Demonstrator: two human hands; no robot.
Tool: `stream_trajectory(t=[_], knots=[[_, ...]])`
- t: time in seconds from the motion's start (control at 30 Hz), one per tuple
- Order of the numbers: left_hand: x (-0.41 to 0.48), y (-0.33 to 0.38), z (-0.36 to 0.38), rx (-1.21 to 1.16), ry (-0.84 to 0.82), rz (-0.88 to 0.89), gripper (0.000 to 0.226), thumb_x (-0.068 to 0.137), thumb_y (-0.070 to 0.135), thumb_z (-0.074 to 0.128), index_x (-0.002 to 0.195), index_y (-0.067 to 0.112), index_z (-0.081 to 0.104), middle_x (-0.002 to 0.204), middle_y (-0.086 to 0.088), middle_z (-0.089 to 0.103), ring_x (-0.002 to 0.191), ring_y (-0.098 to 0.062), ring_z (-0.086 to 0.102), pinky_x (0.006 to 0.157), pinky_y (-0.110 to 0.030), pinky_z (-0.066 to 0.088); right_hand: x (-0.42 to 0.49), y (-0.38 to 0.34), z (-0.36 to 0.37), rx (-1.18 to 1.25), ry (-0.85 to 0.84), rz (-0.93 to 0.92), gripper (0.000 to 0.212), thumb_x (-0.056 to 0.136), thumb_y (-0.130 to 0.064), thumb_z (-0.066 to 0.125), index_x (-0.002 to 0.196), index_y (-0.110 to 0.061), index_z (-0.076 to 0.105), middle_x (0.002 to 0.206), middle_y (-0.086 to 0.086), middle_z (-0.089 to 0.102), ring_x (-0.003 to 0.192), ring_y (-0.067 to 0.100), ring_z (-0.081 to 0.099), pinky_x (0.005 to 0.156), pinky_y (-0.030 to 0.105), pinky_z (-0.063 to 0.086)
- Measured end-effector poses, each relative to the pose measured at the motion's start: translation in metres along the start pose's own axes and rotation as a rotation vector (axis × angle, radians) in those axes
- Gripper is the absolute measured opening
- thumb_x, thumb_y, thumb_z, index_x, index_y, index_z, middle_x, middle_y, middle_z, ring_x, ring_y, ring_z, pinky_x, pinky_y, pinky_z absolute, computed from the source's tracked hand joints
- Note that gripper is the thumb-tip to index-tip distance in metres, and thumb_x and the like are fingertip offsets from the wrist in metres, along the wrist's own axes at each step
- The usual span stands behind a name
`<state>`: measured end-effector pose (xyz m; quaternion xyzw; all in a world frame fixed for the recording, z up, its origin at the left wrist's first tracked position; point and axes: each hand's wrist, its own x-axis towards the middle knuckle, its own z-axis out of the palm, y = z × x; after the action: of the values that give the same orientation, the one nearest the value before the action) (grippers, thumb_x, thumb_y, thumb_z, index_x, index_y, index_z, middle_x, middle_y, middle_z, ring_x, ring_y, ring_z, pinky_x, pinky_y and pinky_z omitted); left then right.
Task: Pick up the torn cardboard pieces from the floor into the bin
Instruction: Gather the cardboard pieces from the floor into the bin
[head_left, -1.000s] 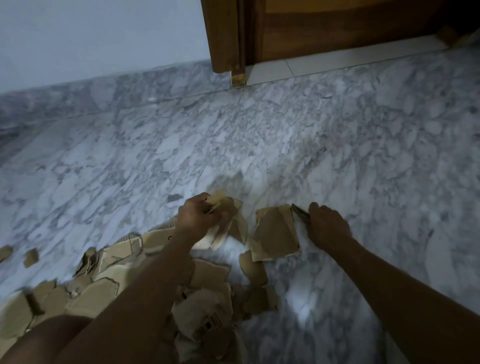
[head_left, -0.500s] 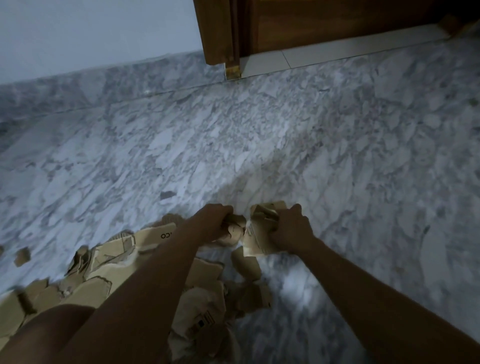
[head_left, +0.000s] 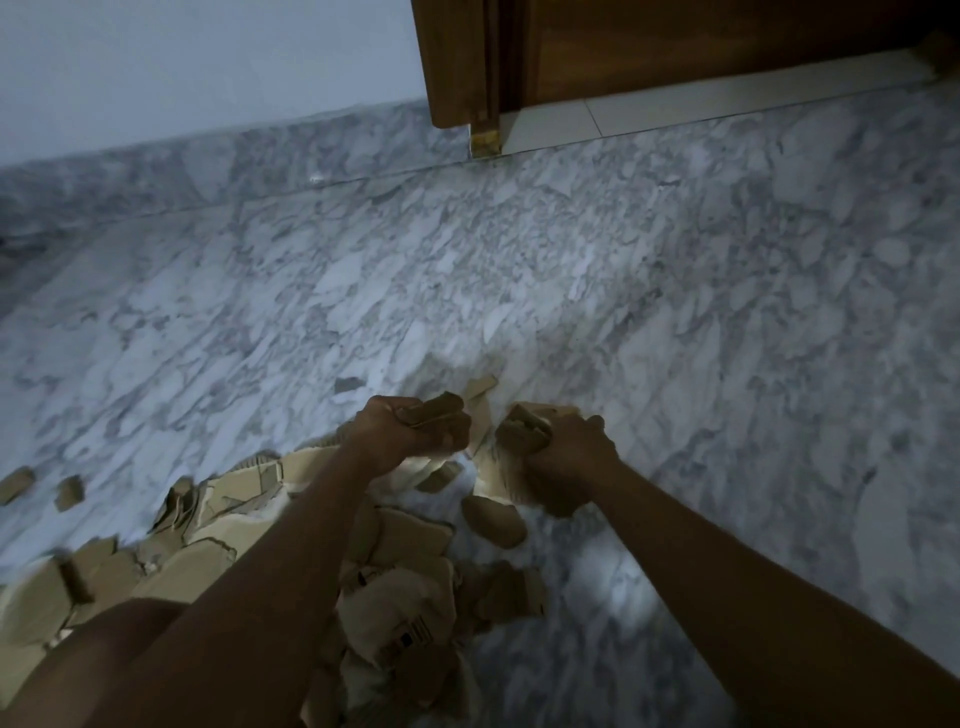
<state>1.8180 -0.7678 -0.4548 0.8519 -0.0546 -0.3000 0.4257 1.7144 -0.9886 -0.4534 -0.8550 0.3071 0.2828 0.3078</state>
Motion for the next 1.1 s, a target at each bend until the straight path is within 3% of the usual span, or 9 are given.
stream_trajectory(t=[0.1,0.27,0.53,0.67,0.77,0.83,0.97,1.03,1.1], knots=[[-0.009,-0.003,0.004,0.089,-0.035,-0.026,0.020,0.071,0.006,0.086,0.082,0.003,0.069,0.071,0.001,0.066,0.062,0.001,0.061,0.060,-0.017,0.045,-0.005,-0.006,0.020,0.002,0.159,0.047,0.061,0.085,-0.040,0.064,0.136,-0.016,0.041,0.136,0.016,0.034,0.116,0.040,0.046,0.092,0.045,0.046],[-0.009,-0.001,0.000,0.366,0.047,-0.046,0.023,0.076,0.027,0.083,0.084,0.017,0.063,0.071,0.006,0.055,0.065,-0.008,0.052,0.051,-0.017,0.034,0.002,-0.004,0.021,0.157,0.189,0.100,0.093,0.071,-0.042,0.080,0.140,-0.019,0.021,0.131,0.015,0.039,0.118,0.040,0.047,0.092,0.046,0.045],[-0.007,0.009,0.009,0.414,0.049,-0.019,0.020,0.079,0.023,0.079,0.091,0.013,0.068,0.080,0.001,0.060,0.069,-0.011,0.052,0.047,-0.009,0.032,0.013,-0.003,0.009,0.263,0.102,0.202,0.093,0.055,-0.044,0.089,0.132,-0.014,0.047,0.131,0.010,0.049,0.124,0.031,0.050,0.105,0.048,0.043],[-0.001,0.014,-0.003,0.285,0.066,-0.032,0.022,0.062,0.035,0.090,0.069,0.027,0.070,0.071,0.004,0.069,0.075,-0.013,0.065,0.061,-0.024,0.045,0.014,0.003,-0.010,0.240,-0.011,-0.022,0.072,0.055,-0.034,0.092,0.119,-0.017,0.066,0.102,0.003,0.067,0.096,0.022,0.064,0.086,0.032,0.051],[0.006,0.035,-0.009,0.153,-0.001,-0.027,0.024,0.063,0.022,0.092,0.074,0.020,0.070,0.072,0.003,0.066,0.074,-0.009,0.061,0.061,-0.021,0.048,0.023,0.012,-0.064,0.168,0.037,-0.097,0.068,0.059,-0.031,0.093,0.118,-0.012,0.064,0.104,0.004,0.063,0.104,0.025,0.063,0.084,0.030,0.049],[0.014,0.053,-0.005,0.258,-0.109,0.039,0.030,0.057,0.034,0.091,0.068,0.022,0.066,0.068,0.008,0.063,0.072,-0.008,0.061,0.065,-0.024,0.048,0.030,0.023,-0.108,0.088,0.136,-0.097,0.066,0.060,-0.034,0.092,0.117,-0.015,0.063,0.105,0.002,0.065,0.102,0.026,0.063,0.087,0.032,0.049],[0.027,0.077,0.042,0.505,-0.352,0.146,0.032,0.064,0.037,0.084,0.063,0.021,0.057,0.060,0.014,0.059,0.072,-0.005,0.060,0.064,-0.026,0.045,0.020,0.045,-0.143,-0.366,0.319,-0.028,0.030,0.079,-0.046,0.062,0.099,-0.023,0.061,0.091,0.000,0.062,0.096,0.027,0.062,0.105,0.051,0.033],[0.033,0.078,0.076,0.620,-0.415,0.246,0.031,0.060,0.050,0.074,0.070,0.024,0.059,0.082,0.011,0.062,0.102,-0.017,0.060,0.081,-0.031,0.048,0.012,0.059,-0.122,-0.575,0.390,-0.060,0.030,0.087,-0.045,0.055,0.108,-0.025,0.058,0.108,0.002,0.060,0.107,0.028,0.057,0.104,0.052,0.030],[0.039,0.071,0.104,0.806,-0.436,0.313,0.048,0.062,0.051,0.073,0.100,0.025,0.063,0.127,-0.002,0.048,0.129,-0.030,0.037,0.098,-0.046,0.045,0.007,0.074,-0.088,-0.673,0.424,-0.108,0.031,0.093,-0.033,0.051,0.123,-0.025,0.053,0.121,0.004,0.055,0.113,0.030,0.053,0.101,0.050,0.033]])
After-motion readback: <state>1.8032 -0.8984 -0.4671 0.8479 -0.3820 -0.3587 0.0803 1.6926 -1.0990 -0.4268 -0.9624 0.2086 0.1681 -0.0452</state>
